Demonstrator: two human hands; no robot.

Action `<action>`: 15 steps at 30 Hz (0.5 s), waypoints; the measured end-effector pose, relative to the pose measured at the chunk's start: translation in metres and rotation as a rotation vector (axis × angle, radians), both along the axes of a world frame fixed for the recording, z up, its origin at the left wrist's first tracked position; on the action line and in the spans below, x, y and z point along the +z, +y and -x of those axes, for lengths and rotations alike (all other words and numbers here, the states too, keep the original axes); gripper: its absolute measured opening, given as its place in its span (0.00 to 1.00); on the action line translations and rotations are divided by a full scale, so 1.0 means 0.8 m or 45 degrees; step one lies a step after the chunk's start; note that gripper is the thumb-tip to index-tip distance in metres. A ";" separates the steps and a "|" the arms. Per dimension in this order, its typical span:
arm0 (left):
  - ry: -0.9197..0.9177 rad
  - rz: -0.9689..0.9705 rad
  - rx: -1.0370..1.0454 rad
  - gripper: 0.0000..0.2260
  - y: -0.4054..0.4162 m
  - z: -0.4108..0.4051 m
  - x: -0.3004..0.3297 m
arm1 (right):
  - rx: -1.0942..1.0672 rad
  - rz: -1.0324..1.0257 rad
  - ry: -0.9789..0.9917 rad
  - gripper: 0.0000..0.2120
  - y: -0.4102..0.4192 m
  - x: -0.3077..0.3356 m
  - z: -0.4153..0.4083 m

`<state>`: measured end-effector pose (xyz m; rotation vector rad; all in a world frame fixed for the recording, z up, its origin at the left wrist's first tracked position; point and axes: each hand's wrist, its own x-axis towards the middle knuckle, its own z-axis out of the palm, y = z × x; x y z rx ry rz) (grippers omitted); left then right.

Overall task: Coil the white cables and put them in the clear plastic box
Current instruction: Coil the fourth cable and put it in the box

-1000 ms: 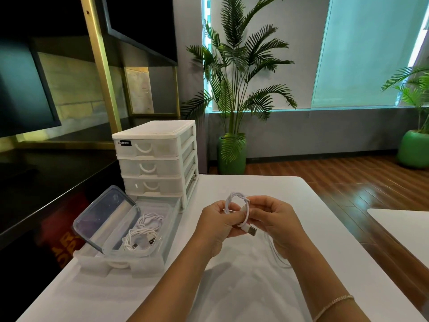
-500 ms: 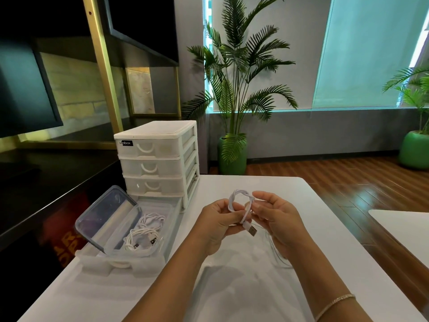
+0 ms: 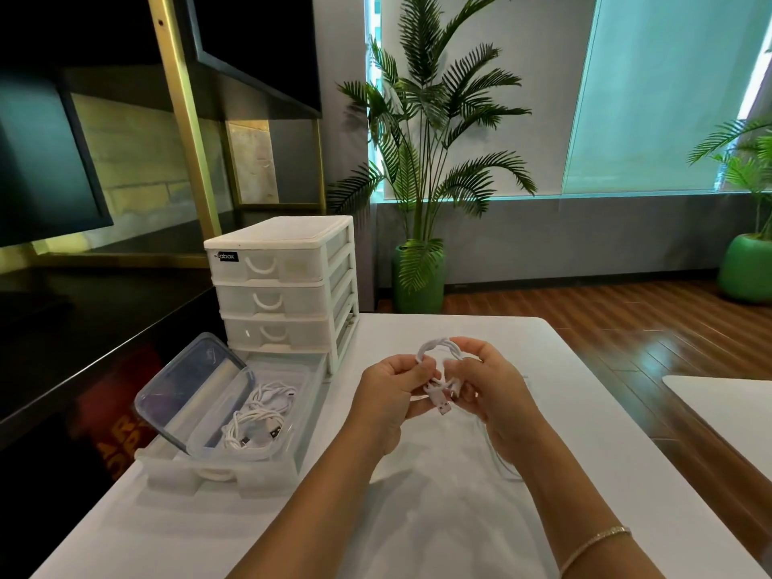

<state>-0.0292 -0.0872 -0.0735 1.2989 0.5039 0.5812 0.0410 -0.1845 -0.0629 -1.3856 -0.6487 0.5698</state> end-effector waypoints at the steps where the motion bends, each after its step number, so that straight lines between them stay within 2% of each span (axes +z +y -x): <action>1: 0.009 -0.003 0.030 0.06 0.000 -0.001 0.000 | -0.016 0.009 -0.035 0.11 0.002 -0.001 0.001; 5: -0.003 0.030 0.130 0.07 0.000 -0.003 0.000 | -0.009 0.010 -0.116 0.13 0.004 -0.004 0.003; 10: -0.007 -0.049 0.158 0.06 0.001 -0.003 0.001 | 0.017 0.019 -0.109 0.17 -0.001 -0.002 0.002; 15: -0.009 -0.060 0.123 0.06 0.005 -0.001 0.001 | 0.050 0.004 -0.087 0.15 -0.007 -0.002 -0.001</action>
